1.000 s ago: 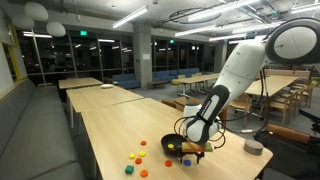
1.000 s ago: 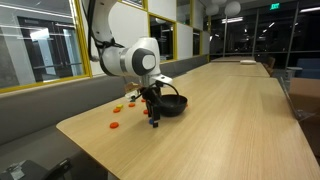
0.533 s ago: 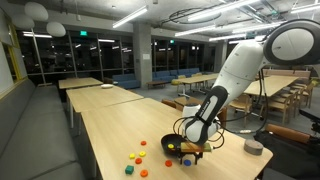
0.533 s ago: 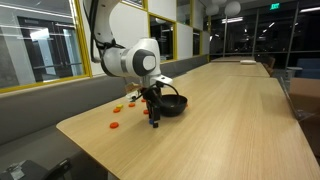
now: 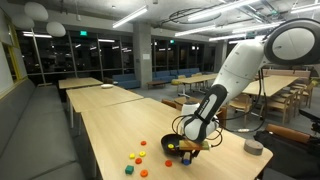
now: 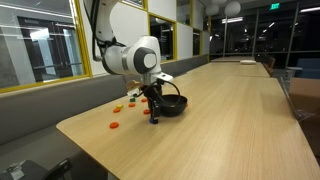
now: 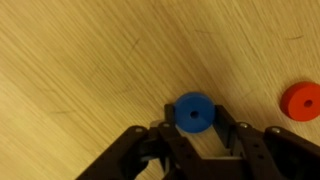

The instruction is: Put three orange rings and one blue ring inside the black bowl

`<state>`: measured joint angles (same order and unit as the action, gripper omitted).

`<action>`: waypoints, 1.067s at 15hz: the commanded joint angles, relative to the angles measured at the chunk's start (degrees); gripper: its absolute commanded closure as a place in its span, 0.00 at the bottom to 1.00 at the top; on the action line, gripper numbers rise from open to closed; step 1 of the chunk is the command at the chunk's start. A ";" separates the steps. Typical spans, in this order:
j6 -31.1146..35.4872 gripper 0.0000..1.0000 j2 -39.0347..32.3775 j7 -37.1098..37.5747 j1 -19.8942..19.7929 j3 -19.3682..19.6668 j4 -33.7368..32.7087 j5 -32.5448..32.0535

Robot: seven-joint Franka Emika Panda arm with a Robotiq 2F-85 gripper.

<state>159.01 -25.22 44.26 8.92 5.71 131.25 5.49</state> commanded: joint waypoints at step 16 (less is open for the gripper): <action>-10.85 0.74 13.33 6.93 0.87 0.18 -2.09 -6.57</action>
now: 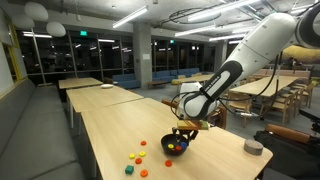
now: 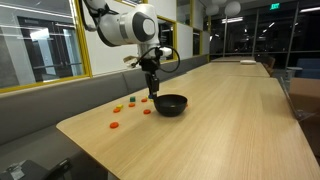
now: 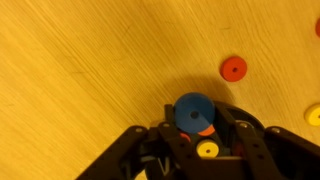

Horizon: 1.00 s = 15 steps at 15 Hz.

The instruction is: Put three orange rings and one blue ring inside the black bowl

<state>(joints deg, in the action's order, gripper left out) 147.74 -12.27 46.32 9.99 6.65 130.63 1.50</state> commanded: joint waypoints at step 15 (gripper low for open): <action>1.02 0.24 -16.29 14.21 0.69 2.03 -16.99 -6.67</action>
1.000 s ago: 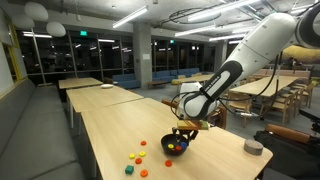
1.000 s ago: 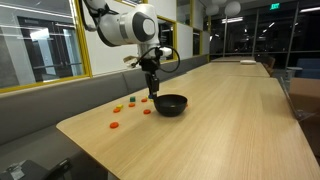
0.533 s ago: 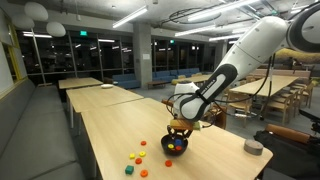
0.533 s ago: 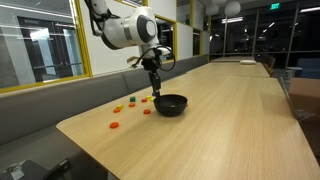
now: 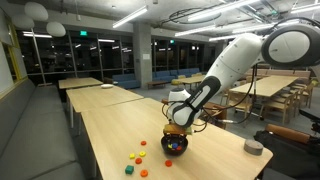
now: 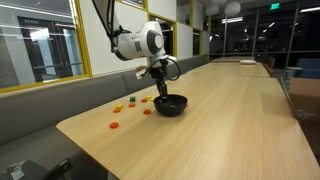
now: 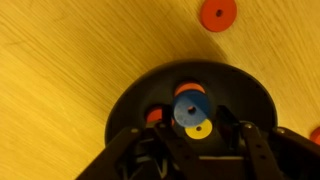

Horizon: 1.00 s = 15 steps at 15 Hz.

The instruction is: Put three orange rings and one blue ring inside the black bowl

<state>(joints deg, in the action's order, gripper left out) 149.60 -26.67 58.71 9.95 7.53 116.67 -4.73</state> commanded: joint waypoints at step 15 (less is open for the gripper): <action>-12.12 0.00 7.76 -6.56 -0.56 -9.89 4.01 12.46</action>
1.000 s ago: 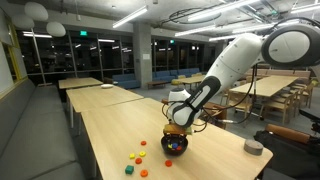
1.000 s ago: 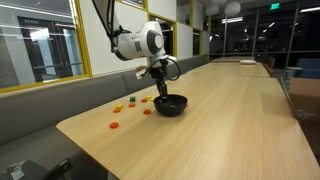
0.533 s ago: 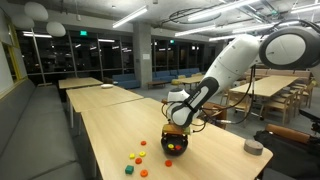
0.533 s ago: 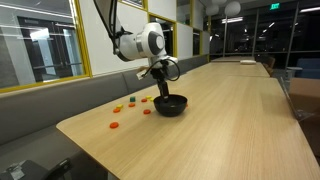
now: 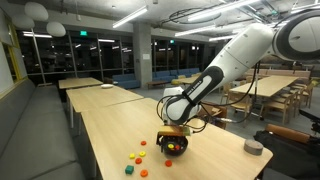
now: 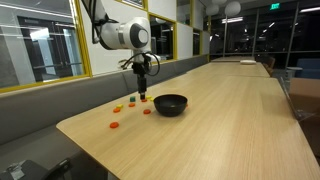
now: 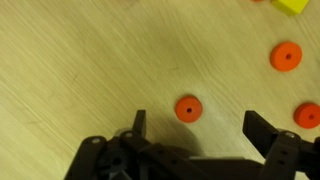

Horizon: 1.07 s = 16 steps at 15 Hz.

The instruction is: Put three orange rings and one blue ring inside the black bowl

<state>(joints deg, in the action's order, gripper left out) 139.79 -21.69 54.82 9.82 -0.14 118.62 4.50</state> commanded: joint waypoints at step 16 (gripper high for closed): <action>2.61 0.00 -5.87 -0.40 1.18 -1.88 -0.21 4.12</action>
<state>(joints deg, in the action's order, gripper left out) 139.51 -26.02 53.04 10.04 -3.31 120.14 8.12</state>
